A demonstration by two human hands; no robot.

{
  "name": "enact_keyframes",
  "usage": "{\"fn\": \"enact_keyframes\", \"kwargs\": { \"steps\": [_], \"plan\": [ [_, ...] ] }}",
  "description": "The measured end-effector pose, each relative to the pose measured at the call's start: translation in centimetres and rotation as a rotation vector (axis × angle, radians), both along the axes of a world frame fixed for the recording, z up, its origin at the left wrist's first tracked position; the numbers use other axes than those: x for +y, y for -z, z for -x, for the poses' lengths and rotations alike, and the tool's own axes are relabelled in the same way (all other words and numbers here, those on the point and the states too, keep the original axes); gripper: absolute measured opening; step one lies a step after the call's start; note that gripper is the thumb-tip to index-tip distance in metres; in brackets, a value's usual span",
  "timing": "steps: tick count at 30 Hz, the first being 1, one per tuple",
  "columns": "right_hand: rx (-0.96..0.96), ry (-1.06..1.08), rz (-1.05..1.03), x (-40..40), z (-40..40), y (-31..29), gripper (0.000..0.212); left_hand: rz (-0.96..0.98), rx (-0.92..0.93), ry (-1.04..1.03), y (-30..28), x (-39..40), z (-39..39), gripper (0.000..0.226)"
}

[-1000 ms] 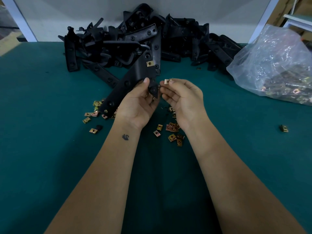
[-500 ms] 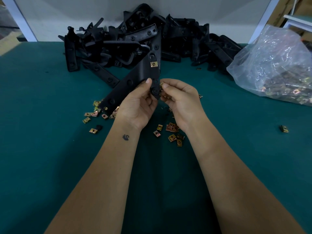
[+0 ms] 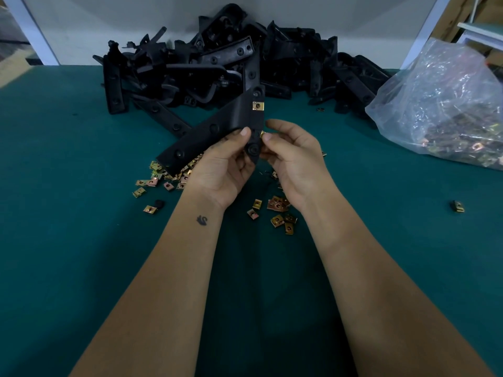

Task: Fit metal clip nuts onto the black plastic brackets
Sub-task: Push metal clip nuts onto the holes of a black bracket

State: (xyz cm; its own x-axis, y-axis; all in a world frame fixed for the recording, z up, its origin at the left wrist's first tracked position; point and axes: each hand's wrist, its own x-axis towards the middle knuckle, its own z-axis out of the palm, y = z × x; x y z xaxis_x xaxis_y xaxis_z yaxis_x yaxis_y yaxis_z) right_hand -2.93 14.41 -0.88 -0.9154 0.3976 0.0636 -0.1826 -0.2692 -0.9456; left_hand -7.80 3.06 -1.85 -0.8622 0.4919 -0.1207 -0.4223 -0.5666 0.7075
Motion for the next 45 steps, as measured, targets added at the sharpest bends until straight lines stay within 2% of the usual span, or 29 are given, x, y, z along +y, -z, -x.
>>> {"fn": "enact_keyframes", "kwargs": {
  "steps": [4, 10, 18, 22, 30, 35, 39, 45],
  "plan": [
    [0.031, -0.007, 0.044, 0.0, 0.0, -0.1, 0.024, 0.006, 0.018, 0.013, 0.0, -0.1, 0.0, 0.021],
    [0.091, -0.029, 0.26, 0.0, -0.2, -0.3, 0.026, -0.001, 0.01, 0.042, -0.3, -0.1, -0.4, 0.021],
    [0.054, -0.067, 0.103, 0.2, -0.1, -0.2, 0.03, -0.028, 0.026, 0.05, -0.2, -0.3, -0.2, 0.006],
    [0.069, -0.089, 0.103, 0.5, -0.3, -0.2, 0.033, 0.007, 0.037, 0.09, -0.4, -0.4, -0.3, 0.02],
    [0.098, -0.105, 0.115, 0.5, -0.5, -0.3, 0.027, 0.025, 0.008, 0.099, -0.7, -0.5, -0.5, 0.031],
    [0.102, -0.098, 0.105, 0.6, -0.5, -0.3, 0.026, 0.081, 0.005, 0.108, -0.7, -0.4, -0.5, 0.021],
    [0.101, -0.099, 0.111, 0.6, -0.5, -0.5, 0.025, 0.104, -0.012, 0.124, -0.9, -0.5, -0.5, 0.032],
    [0.086, -0.087, 0.112, 0.7, -0.6, -0.6, 0.024, 0.14, 0.02, 0.134, -1.0, -0.5, -0.4, 0.024]
  ]
}}
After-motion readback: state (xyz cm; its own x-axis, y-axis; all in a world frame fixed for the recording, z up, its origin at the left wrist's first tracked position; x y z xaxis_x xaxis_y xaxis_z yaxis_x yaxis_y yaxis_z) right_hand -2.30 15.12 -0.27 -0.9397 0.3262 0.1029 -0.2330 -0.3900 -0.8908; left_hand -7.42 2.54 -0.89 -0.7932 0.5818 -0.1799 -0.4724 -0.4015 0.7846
